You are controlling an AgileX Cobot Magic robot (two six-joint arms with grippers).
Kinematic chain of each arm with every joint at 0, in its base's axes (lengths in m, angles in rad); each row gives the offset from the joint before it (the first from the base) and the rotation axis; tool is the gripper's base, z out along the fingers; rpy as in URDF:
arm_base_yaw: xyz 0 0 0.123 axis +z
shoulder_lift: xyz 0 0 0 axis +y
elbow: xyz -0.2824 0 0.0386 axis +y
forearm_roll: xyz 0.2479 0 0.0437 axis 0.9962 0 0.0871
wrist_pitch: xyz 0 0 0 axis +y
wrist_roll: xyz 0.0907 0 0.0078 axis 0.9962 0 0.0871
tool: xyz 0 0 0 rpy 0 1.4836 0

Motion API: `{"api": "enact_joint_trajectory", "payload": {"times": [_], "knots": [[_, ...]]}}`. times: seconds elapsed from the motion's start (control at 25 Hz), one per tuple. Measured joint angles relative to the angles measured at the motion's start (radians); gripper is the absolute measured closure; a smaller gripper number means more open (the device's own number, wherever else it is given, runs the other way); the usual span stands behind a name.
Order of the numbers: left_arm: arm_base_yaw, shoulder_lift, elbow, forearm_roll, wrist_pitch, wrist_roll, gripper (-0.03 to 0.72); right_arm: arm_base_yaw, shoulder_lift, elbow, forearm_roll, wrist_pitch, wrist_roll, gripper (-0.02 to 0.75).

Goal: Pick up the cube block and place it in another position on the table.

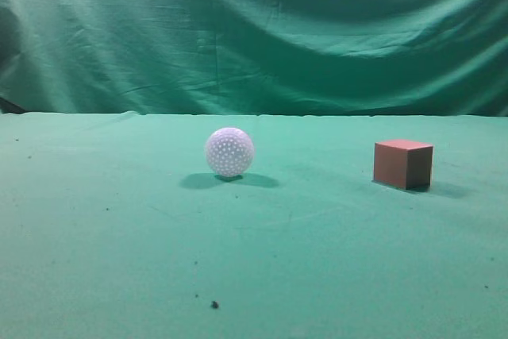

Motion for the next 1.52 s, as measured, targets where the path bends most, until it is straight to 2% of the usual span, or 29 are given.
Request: {"api": "enact_joint_trajectory", "payload": {"times": [0.6, 0.68, 0.76, 0.96, 1.0, 1.04, 1.16, 1.24, 1.36, 1.52], "knots": [[0.000, 0.000, 0.000, 0.000, 0.000, 0.000, 0.426, 0.000, 0.000, 0.000, -0.002, 0.000, 0.017, 0.738], [0.000, 0.000, 0.000, 0.000, 0.000, 0.000, 0.426, 0.000, 0.000, 0.000, -0.013, -0.037, 0.016, 0.738], [0.000, 0.000, 0.000, 0.000, 0.000, 0.000, 0.426, 0.000, 0.000, 0.004, 0.014, -0.154, 0.043, 0.738], [0.000, 0.000, 0.000, 0.000, 0.000, 0.000, 0.426, 0.000, 0.000, 0.004, 0.052, -0.647, 0.053, 0.738], [0.000, 0.000, 0.000, 0.000, 0.000, 0.000, 0.426, 0.000, 0.000, 0.002, 0.054, -0.676, 0.053, 0.738], [0.000, 0.000, 0.000, 0.000, 0.000, 0.000, 0.426, 0.000, -0.001, -0.016, 0.054, -0.650, 0.053, 0.738], [0.000, 0.000, 0.000, 0.000, 0.000, 0.000, 0.426, 0.000, 0.040, -0.146, 0.054, -0.390, 0.053, 0.738], [0.000, 0.000, 0.000, 0.000, 0.000, 0.000, 0.426, 0.000, 0.133, -0.238, 0.054, -0.190, 0.055, 0.738], [0.000, 0.000, 0.000, 0.000, 0.000, 0.000, 0.426, 0.000, 0.290, -0.347, 0.071, 0.016, 0.072, 0.738], [0.000, 0.000, 0.000, 0.000, 0.000, 0.000, 0.426, 0.000, 0.454, -0.398, 0.088, 0.079, 0.074, 0.738]]}}
